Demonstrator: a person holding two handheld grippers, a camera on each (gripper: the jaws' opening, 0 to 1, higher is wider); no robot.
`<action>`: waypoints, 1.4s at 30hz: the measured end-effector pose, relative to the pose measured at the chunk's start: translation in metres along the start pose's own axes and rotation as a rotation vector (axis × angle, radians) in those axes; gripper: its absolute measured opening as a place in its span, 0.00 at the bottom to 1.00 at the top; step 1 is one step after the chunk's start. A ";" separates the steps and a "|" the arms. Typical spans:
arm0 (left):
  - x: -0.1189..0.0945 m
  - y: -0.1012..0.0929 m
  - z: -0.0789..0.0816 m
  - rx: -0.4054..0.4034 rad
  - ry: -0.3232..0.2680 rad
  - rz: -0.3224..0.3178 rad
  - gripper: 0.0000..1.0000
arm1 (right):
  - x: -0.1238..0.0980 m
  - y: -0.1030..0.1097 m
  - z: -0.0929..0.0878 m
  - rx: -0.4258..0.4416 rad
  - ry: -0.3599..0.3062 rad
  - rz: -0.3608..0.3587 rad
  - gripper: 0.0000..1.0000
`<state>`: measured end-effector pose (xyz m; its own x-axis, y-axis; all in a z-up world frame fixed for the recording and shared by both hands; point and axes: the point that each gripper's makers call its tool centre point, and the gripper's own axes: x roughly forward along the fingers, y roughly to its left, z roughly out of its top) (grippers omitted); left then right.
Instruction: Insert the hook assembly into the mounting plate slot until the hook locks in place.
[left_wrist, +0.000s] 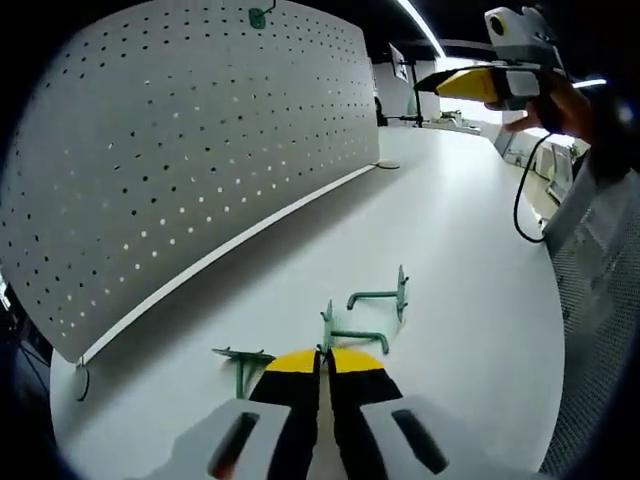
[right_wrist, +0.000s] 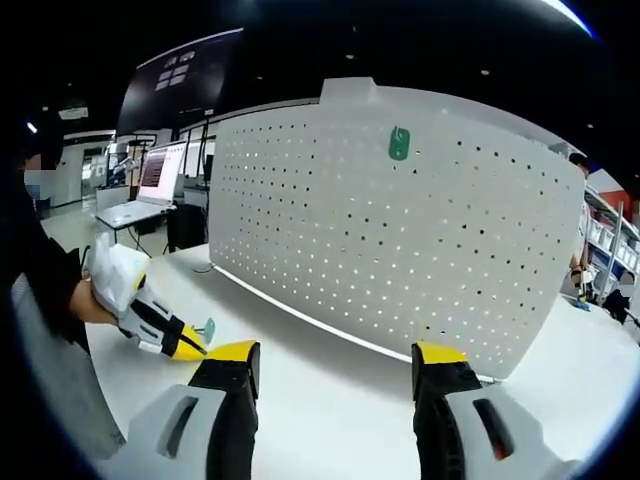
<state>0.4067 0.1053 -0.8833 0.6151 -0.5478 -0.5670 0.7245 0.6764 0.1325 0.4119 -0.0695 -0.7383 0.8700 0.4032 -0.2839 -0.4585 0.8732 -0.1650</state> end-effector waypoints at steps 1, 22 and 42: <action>0.000 0.000 0.000 -0.001 -0.001 0.001 0.03 | 0.000 0.000 0.000 0.000 0.001 0.000 0.59; -0.015 0.011 0.019 -0.013 -0.058 0.043 0.01 | 0.000 0.006 0.001 -0.005 -0.002 0.019 0.58; -0.029 0.020 0.041 -0.127 -0.098 0.044 0.01 | 0.001 0.025 0.009 -0.031 -0.027 0.092 0.56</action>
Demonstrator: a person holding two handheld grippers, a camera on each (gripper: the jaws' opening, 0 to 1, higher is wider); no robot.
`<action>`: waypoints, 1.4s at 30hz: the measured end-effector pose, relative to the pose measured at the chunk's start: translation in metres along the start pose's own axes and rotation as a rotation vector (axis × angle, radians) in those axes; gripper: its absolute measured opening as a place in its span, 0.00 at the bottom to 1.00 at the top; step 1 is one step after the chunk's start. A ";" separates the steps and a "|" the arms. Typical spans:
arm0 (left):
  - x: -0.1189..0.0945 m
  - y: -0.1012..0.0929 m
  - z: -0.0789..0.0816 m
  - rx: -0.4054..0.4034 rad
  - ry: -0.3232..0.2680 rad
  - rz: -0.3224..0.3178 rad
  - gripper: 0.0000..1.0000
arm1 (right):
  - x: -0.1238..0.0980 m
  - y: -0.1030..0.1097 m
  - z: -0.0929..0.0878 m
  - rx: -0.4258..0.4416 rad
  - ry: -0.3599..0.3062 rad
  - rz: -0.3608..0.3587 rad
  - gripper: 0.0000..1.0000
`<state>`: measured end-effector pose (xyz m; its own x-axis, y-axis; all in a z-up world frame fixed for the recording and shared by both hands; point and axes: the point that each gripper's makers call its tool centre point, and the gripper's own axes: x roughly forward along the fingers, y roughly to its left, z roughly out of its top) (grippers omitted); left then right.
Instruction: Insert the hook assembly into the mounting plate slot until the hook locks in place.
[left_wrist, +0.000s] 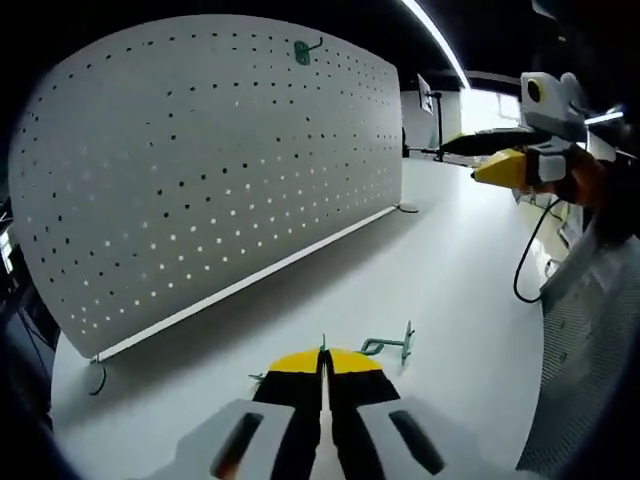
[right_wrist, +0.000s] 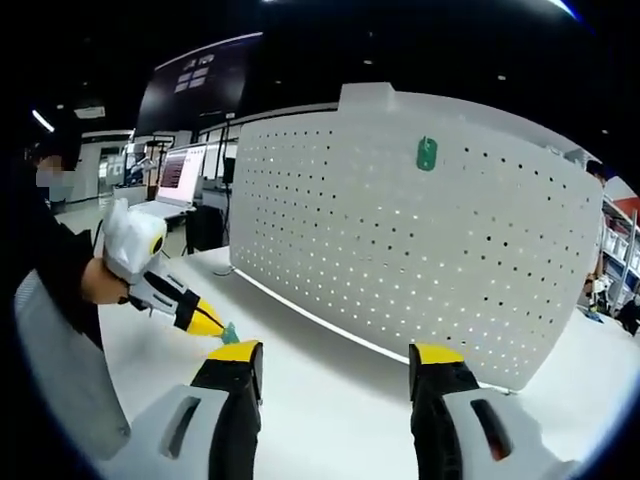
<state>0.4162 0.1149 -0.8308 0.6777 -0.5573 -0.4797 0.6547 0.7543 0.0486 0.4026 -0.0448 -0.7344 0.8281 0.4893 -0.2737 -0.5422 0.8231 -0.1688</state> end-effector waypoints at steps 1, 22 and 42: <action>-0.001 0.000 0.001 0.000 -0.001 0.001 0.01 | 0.000 0.002 0.001 -0.003 -0.001 0.005 0.56; -0.038 -0.014 0.038 -0.083 -0.072 -0.027 0.01 | 0.002 0.061 0.016 -0.104 -0.024 0.197 0.49; -0.061 -0.027 0.057 -0.234 -0.114 -0.065 0.01 | -0.008 0.104 0.028 -0.176 -0.061 0.319 0.39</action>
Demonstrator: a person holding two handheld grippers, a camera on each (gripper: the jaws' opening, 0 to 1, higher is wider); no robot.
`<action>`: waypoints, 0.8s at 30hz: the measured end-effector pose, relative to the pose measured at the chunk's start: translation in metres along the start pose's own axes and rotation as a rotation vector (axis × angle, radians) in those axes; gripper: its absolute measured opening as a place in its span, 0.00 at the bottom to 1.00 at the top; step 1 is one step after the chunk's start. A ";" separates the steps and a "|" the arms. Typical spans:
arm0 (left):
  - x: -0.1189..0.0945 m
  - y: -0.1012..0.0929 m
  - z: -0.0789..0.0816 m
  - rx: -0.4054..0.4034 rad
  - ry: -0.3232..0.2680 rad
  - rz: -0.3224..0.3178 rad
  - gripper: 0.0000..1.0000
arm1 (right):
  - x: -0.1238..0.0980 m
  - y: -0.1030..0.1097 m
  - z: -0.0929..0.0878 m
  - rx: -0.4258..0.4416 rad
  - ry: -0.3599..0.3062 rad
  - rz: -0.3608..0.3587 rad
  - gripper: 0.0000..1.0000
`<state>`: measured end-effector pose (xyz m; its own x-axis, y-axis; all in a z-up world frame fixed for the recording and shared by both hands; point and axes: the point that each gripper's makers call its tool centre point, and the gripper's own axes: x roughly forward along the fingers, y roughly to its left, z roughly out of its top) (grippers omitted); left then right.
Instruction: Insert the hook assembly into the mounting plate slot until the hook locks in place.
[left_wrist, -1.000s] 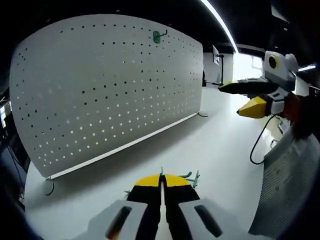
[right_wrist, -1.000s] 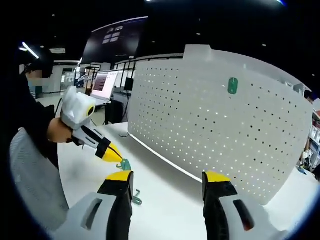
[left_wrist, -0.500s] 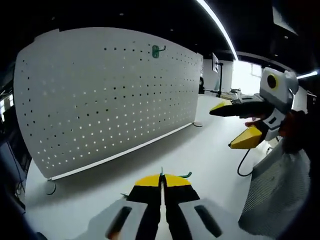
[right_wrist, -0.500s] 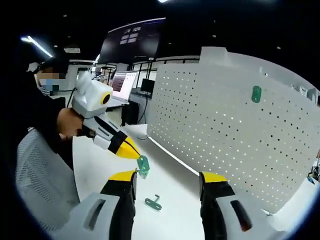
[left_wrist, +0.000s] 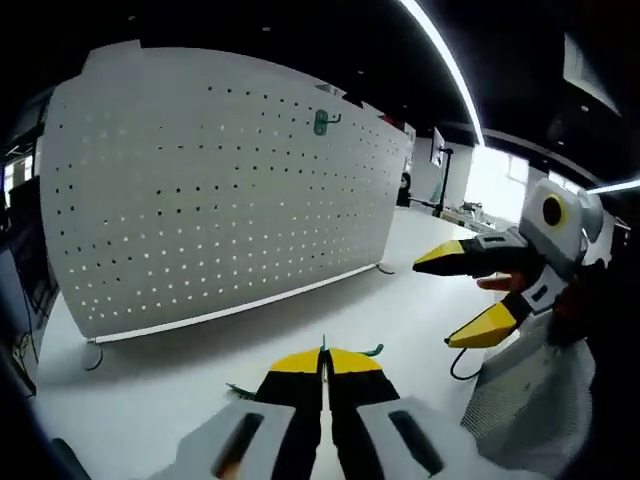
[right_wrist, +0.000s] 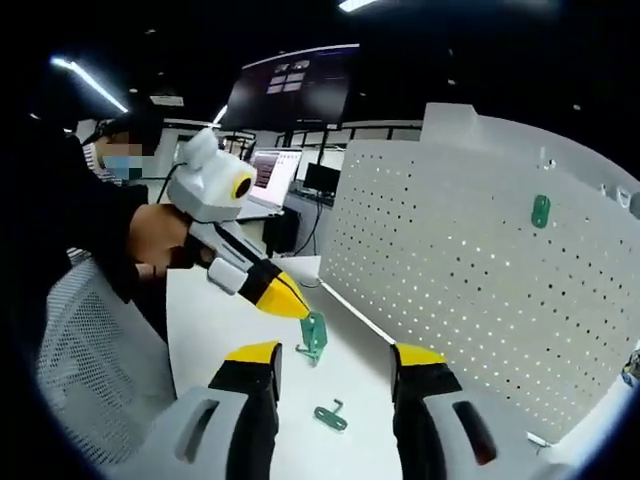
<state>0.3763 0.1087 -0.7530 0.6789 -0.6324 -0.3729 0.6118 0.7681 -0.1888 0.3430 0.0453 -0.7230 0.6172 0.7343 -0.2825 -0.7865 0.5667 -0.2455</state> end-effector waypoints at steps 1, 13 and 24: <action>-0.001 -0.001 0.000 -0.009 -0.001 -0.002 0.01 | 0.000 0.001 0.000 -0.003 0.000 0.003 0.37; -0.004 -0.029 0.007 -0.085 0.015 -0.062 0.01 | 0.008 0.013 -0.006 -0.053 0.041 0.038 0.22; -0.002 -0.051 0.013 -0.099 0.032 -0.109 0.01 | 0.009 0.015 -0.011 -0.080 0.054 0.046 0.10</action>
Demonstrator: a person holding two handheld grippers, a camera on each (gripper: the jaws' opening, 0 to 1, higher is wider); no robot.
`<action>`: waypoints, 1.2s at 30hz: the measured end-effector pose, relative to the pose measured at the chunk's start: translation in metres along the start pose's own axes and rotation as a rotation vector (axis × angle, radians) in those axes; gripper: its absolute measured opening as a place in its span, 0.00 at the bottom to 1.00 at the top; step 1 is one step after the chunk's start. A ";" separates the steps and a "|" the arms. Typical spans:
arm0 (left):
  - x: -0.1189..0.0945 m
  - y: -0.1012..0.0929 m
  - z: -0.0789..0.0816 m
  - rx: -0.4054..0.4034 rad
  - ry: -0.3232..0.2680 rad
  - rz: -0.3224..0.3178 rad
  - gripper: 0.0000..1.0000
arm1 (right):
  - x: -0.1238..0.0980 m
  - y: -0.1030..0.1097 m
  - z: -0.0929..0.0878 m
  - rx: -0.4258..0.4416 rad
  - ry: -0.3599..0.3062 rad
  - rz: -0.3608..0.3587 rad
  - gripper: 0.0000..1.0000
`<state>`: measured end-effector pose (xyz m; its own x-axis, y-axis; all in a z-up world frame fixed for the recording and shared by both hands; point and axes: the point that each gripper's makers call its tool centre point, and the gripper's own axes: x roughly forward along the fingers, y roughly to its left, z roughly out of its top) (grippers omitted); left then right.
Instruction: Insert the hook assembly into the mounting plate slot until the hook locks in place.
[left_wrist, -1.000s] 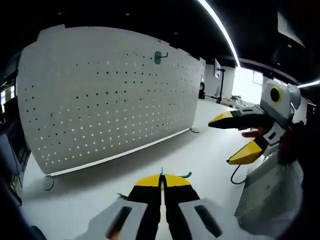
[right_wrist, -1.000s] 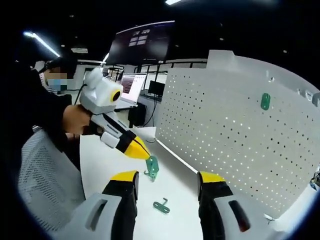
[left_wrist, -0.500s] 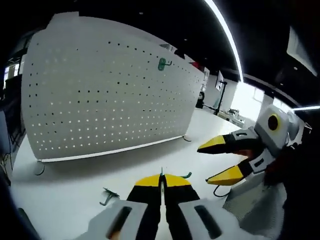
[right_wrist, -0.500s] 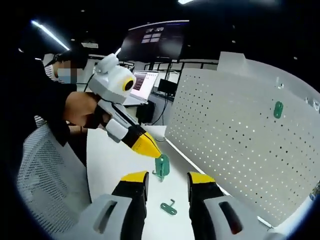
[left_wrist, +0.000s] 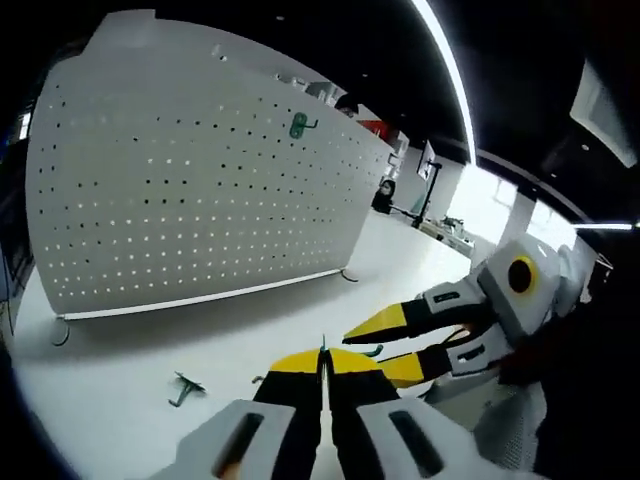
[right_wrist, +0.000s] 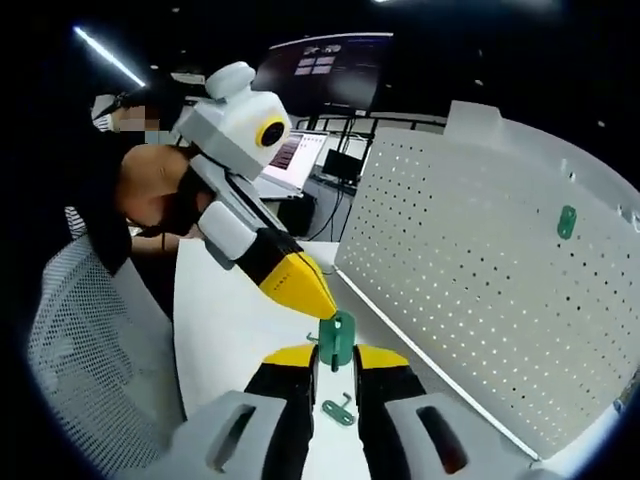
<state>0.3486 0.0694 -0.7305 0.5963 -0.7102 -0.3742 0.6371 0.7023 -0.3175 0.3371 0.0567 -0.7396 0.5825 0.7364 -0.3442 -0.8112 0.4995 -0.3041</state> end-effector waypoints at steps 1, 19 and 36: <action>0.000 -0.001 0.000 -0.003 0.001 -0.005 0.01 | 0.000 0.000 -0.001 -0.002 0.003 -0.001 0.09; 0.004 -0.007 -0.002 -0.015 0.018 -0.038 0.01 | 0.001 -0.002 -0.006 -0.003 0.029 -0.007 0.02; 0.006 -0.013 -0.001 0.063 -0.012 -0.057 0.02 | -0.002 -0.007 -0.007 0.039 0.042 -0.026 0.01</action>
<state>0.3435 0.0557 -0.7290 0.5636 -0.7497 -0.3469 0.6994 0.6565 -0.2826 0.3419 0.0481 -0.7426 0.6042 0.7035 -0.3743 -0.7968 0.5359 -0.2791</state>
